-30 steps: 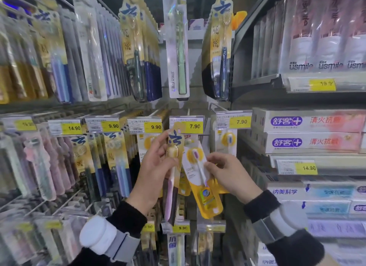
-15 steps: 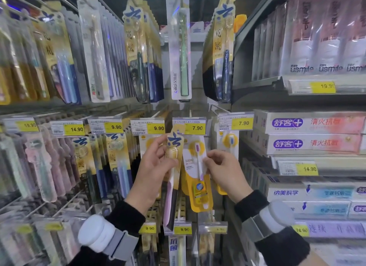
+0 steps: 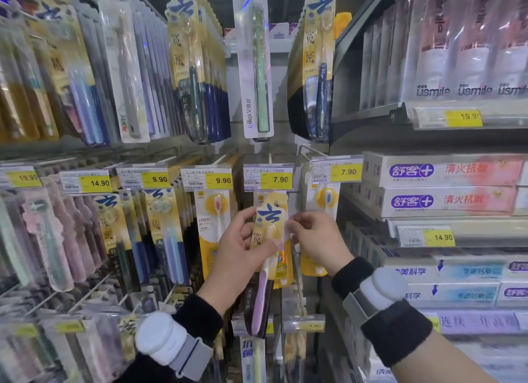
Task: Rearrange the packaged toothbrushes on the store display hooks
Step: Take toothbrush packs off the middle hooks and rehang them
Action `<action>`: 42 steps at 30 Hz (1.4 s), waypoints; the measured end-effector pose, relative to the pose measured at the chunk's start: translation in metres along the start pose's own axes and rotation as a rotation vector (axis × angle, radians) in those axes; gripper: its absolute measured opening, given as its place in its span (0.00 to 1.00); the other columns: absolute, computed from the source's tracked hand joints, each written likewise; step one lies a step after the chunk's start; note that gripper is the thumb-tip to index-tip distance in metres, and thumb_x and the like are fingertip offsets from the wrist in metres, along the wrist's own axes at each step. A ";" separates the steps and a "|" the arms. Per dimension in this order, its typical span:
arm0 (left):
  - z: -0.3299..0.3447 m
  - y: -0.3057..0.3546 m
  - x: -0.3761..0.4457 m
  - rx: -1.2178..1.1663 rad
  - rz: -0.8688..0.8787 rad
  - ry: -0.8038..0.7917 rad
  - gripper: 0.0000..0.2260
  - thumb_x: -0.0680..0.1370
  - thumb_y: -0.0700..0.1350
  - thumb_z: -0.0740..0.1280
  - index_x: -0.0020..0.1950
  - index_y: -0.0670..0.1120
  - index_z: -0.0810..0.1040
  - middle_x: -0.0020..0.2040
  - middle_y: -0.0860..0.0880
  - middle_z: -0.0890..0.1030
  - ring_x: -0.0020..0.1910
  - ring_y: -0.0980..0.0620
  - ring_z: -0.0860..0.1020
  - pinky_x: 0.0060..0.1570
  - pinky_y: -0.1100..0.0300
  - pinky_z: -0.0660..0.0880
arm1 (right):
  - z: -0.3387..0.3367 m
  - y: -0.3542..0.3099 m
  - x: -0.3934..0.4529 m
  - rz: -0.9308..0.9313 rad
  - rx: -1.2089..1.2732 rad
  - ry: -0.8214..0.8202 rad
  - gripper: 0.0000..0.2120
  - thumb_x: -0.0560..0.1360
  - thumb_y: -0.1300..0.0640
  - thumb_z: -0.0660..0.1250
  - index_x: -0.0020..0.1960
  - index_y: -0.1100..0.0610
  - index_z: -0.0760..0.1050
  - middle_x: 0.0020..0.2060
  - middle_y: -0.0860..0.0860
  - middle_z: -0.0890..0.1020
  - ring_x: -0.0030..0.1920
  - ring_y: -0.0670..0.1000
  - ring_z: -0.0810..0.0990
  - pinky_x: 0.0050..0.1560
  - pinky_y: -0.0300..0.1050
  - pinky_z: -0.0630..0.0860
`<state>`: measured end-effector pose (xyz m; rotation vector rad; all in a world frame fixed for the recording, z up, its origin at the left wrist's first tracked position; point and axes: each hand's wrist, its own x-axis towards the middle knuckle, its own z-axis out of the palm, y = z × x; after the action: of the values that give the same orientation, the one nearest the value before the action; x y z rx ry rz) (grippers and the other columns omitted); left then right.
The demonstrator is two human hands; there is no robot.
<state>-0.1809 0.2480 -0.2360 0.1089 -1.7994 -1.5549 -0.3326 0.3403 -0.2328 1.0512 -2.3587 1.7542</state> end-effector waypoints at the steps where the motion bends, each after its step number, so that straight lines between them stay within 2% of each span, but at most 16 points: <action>1: 0.003 -0.001 0.001 0.016 -0.008 0.001 0.24 0.73 0.34 0.74 0.62 0.56 0.74 0.50 0.53 0.87 0.49 0.52 0.85 0.45 0.60 0.81 | -0.004 0.002 -0.001 0.006 0.014 0.016 0.07 0.78 0.54 0.68 0.49 0.56 0.83 0.39 0.51 0.87 0.36 0.49 0.85 0.36 0.37 0.78; 3: 0.011 -0.003 0.005 0.040 -0.020 -0.004 0.24 0.73 0.36 0.75 0.62 0.56 0.74 0.50 0.53 0.87 0.49 0.52 0.86 0.48 0.58 0.82 | -0.015 0.006 -0.006 0.016 0.089 0.077 0.08 0.79 0.52 0.68 0.47 0.54 0.84 0.39 0.51 0.87 0.36 0.49 0.85 0.38 0.42 0.81; 5: 0.020 -0.003 0.009 0.072 -0.019 -0.009 0.25 0.72 0.39 0.76 0.65 0.54 0.73 0.50 0.52 0.87 0.49 0.54 0.85 0.50 0.57 0.82 | -0.029 0.005 -0.016 0.041 0.272 0.101 0.12 0.81 0.51 0.64 0.46 0.56 0.83 0.37 0.52 0.86 0.34 0.49 0.82 0.36 0.44 0.79; 7: 0.031 -0.004 0.013 0.110 0.001 -0.016 0.25 0.72 0.41 0.77 0.65 0.55 0.72 0.50 0.54 0.87 0.48 0.57 0.85 0.48 0.62 0.80 | -0.043 0.002 -0.027 0.043 0.400 0.073 0.16 0.82 0.50 0.62 0.47 0.60 0.83 0.38 0.56 0.86 0.35 0.48 0.82 0.36 0.42 0.78; 9: 0.044 -0.002 0.015 0.121 0.032 -0.031 0.24 0.73 0.42 0.77 0.62 0.59 0.72 0.50 0.56 0.87 0.47 0.60 0.85 0.44 0.67 0.79 | -0.053 -0.001 -0.033 0.004 0.382 0.031 0.16 0.82 0.49 0.63 0.49 0.59 0.84 0.42 0.57 0.87 0.38 0.48 0.83 0.38 0.44 0.78; 11: 0.055 -0.001 0.019 0.091 0.050 -0.042 0.24 0.73 0.41 0.76 0.64 0.57 0.72 0.50 0.57 0.86 0.48 0.61 0.84 0.45 0.68 0.79 | -0.059 -0.004 -0.033 -0.035 0.320 0.017 0.13 0.81 0.52 0.65 0.48 0.58 0.85 0.42 0.55 0.87 0.39 0.45 0.83 0.39 0.43 0.78; 13: 0.067 -0.002 0.022 0.062 0.059 -0.042 0.25 0.73 0.42 0.77 0.66 0.56 0.72 0.52 0.55 0.86 0.50 0.60 0.84 0.50 0.62 0.81 | -0.063 -0.008 -0.030 -0.061 0.293 0.067 0.09 0.81 0.56 0.66 0.47 0.57 0.84 0.40 0.51 0.87 0.38 0.42 0.84 0.39 0.38 0.77; 16: 0.079 -0.005 0.027 0.050 0.075 -0.020 0.24 0.73 0.43 0.77 0.60 0.64 0.72 0.52 0.54 0.86 0.50 0.58 0.85 0.55 0.54 0.81 | -0.073 -0.017 -0.029 -0.108 0.359 0.184 0.05 0.80 0.59 0.68 0.53 0.57 0.82 0.42 0.49 0.86 0.38 0.37 0.83 0.37 0.30 0.76; 19: 0.083 -0.007 0.029 0.040 0.064 0.018 0.24 0.72 0.44 0.77 0.57 0.66 0.71 0.50 0.57 0.85 0.49 0.61 0.84 0.58 0.54 0.80 | -0.085 -0.026 -0.030 -0.189 0.375 0.248 0.06 0.80 0.57 0.67 0.54 0.56 0.82 0.45 0.47 0.87 0.43 0.40 0.84 0.39 0.32 0.77; 23: 0.084 -0.009 0.032 0.036 0.053 0.016 0.27 0.72 0.44 0.77 0.66 0.60 0.70 0.51 0.59 0.85 0.50 0.63 0.83 0.61 0.52 0.78 | -0.099 -0.043 -0.025 -0.247 0.412 0.248 0.09 0.81 0.56 0.66 0.51 0.59 0.82 0.43 0.50 0.88 0.40 0.45 0.83 0.39 0.39 0.77; 26: 0.086 -0.007 0.034 0.015 0.059 -0.004 0.28 0.73 0.44 0.77 0.68 0.57 0.70 0.50 0.59 0.86 0.50 0.61 0.84 0.58 0.54 0.80 | -0.107 -0.055 -0.018 -0.263 0.448 0.238 0.09 0.82 0.56 0.65 0.51 0.60 0.82 0.41 0.51 0.87 0.36 0.46 0.81 0.38 0.39 0.75; 30: 0.093 -0.004 0.040 -0.005 0.086 -0.016 0.25 0.73 0.42 0.77 0.66 0.53 0.72 0.50 0.53 0.86 0.48 0.57 0.85 0.50 0.61 0.81 | -0.111 -0.058 -0.012 -0.278 0.443 0.228 0.09 0.82 0.57 0.64 0.50 0.56 0.83 0.38 0.49 0.86 0.34 0.45 0.80 0.34 0.35 0.73; 33: 0.099 -0.005 0.043 0.002 0.083 -0.009 0.22 0.72 0.43 0.77 0.61 0.57 0.73 0.49 0.52 0.87 0.47 0.55 0.85 0.50 0.57 0.82 | -0.109 -0.055 -0.009 -0.260 0.456 0.231 0.09 0.82 0.57 0.64 0.52 0.59 0.82 0.37 0.49 0.86 0.33 0.45 0.80 0.34 0.36 0.74; 36: 0.105 -0.006 0.042 0.021 0.088 0.015 0.20 0.72 0.43 0.77 0.54 0.61 0.74 0.46 0.55 0.86 0.44 0.59 0.85 0.48 0.61 0.81 | -0.106 -0.050 -0.009 -0.246 0.445 0.225 0.10 0.82 0.58 0.63 0.54 0.61 0.82 0.37 0.49 0.86 0.33 0.44 0.80 0.33 0.36 0.74; 39: 0.109 -0.007 0.042 0.041 0.089 0.066 0.19 0.72 0.44 0.77 0.51 0.63 0.73 0.43 0.58 0.84 0.42 0.63 0.83 0.45 0.66 0.80 | -0.102 -0.047 -0.011 -0.230 0.461 0.213 0.10 0.82 0.61 0.63 0.52 0.60 0.83 0.36 0.49 0.86 0.33 0.45 0.79 0.32 0.37 0.73; 42: 0.109 -0.009 0.045 0.053 0.097 0.100 0.18 0.71 0.46 0.77 0.51 0.64 0.74 0.48 0.59 0.84 0.47 0.63 0.83 0.50 0.62 0.80 | -0.099 -0.045 -0.014 -0.221 0.452 0.206 0.10 0.81 0.63 0.63 0.51 0.57 0.84 0.36 0.49 0.87 0.33 0.45 0.79 0.31 0.37 0.73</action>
<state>-0.2796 0.3124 -0.2215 0.1211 -1.7418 -1.4105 -0.3340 0.4256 -0.1638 1.0565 -1.6967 2.2321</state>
